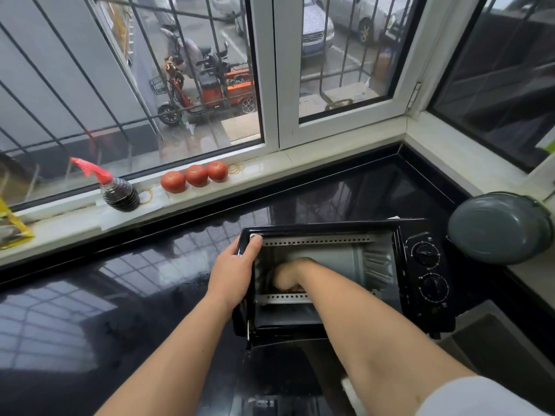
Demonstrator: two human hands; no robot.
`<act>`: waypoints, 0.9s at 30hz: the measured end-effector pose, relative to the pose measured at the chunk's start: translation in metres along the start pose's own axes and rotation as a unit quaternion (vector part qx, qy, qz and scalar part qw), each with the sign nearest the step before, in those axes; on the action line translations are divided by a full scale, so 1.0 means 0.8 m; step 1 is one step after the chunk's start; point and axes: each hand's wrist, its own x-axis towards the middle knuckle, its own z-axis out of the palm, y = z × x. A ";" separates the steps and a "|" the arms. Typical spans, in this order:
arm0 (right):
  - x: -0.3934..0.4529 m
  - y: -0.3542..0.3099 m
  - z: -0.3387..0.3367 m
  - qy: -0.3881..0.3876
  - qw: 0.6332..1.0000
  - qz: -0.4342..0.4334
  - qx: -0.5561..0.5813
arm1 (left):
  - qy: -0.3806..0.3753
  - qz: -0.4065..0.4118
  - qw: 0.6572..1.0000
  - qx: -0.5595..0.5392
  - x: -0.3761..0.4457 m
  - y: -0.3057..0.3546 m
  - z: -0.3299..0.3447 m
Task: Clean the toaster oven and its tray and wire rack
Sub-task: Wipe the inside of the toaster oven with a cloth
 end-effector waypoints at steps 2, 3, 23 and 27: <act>0.000 0.003 -0.004 -0.021 0.996 0.018 0.090 | 0.002 -0.002 1.000 0.000 0.000 -0.001 0.000; -0.001 0.003 -0.004 -0.037 0.986 0.037 0.156 | 0.002 -0.003 1.000 -0.003 0.000 -0.001 0.000; -0.017 0.006 -0.003 -0.102 0.936 0.063 0.332 | 0.011 0.007 1.000 -0.010 -0.011 0.001 -0.001; -0.009 0.007 0.005 -0.046 0.965 0.040 0.257 | 0.015 0.001 1.000 -0.007 -0.013 0.003 -0.001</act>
